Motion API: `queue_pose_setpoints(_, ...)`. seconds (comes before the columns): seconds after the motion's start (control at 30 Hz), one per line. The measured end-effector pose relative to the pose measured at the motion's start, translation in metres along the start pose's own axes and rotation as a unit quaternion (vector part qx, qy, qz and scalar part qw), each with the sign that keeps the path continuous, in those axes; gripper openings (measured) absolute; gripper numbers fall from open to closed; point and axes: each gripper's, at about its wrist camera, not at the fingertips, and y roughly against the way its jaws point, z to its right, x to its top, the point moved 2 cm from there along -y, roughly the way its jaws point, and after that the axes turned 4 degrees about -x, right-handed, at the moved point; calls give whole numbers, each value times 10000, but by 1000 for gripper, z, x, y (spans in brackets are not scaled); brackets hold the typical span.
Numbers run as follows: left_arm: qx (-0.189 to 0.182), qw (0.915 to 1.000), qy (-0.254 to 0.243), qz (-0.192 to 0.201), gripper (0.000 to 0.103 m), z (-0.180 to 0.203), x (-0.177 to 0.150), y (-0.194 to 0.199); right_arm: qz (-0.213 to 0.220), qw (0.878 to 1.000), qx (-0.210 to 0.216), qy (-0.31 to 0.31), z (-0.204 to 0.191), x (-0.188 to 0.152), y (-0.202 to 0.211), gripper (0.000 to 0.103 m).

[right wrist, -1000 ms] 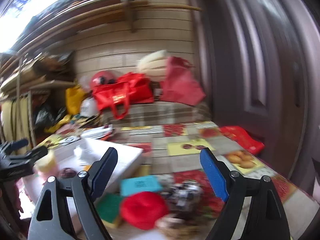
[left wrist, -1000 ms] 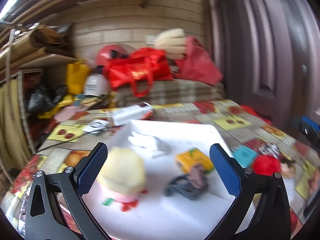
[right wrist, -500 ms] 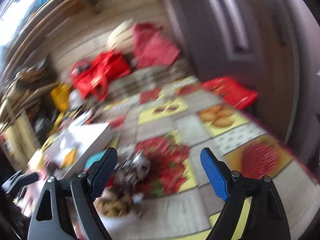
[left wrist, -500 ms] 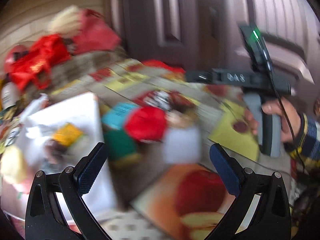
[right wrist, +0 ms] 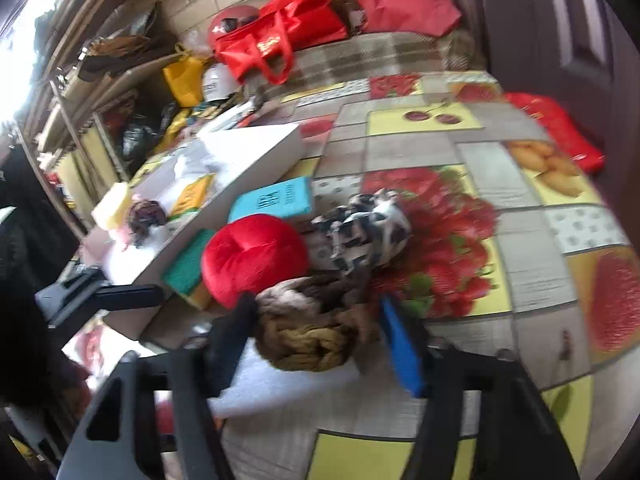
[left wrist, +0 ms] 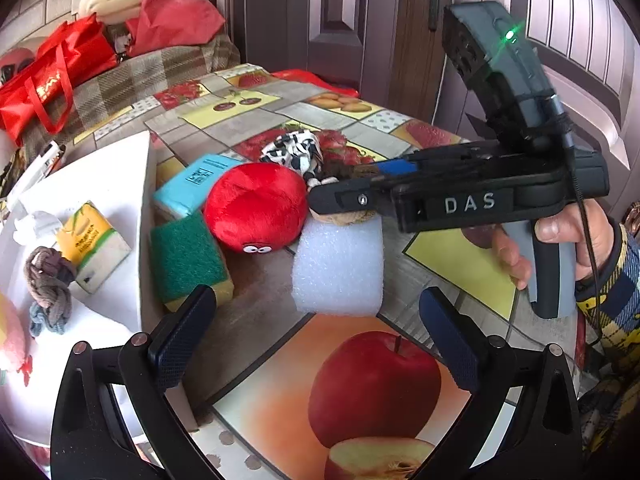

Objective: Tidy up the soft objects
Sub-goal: 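Grasp the white foam block with the left gripper while the right grasps the tan braided rope ball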

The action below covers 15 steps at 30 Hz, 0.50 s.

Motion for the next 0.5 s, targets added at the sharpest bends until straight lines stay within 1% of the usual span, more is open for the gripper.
queue_pose_setpoints(0.07, -15, 10000, -33, -62, 102, 3, 0, -3, 75, 9999, 66, 30, -1, 0, 4, 38)
queue_pose_setpoints(0.13, -18, 9999, -56, -120, 101, 7, 1, -7, 203, 9998, 7, 87, -4, -1, 9, 30)
queue_pose_setpoints(0.23, 41, 9998, -38, -210, 99, 9, 2, -13, 526, 9984, -140, -151, 4, -1, 22, 10)
queue_pose_setpoints(0.33, 159, 9993, -9, -335, 99, 10, 4, -21, 718, 9951, -247, -640, 25, -2, 31, 11)
queue_pose_setpoints(0.4, 200, 9990, -14, -393, 99, 10, 6, -26, 714, 9940, -357, -749, 34, -3, 35, 11)
queue_pose_setpoints(0.47, 171, 9991, -53, -376, 99, 12, 6, -26, 668, 9934, -534, -768, 41, -4, 39, 11)
queue_pose_setpoints(0.5, 161, 9993, -75, -343, 97, 12, 6, -25, 666, 9926, -610, -810, 46, -4, 42, 11)
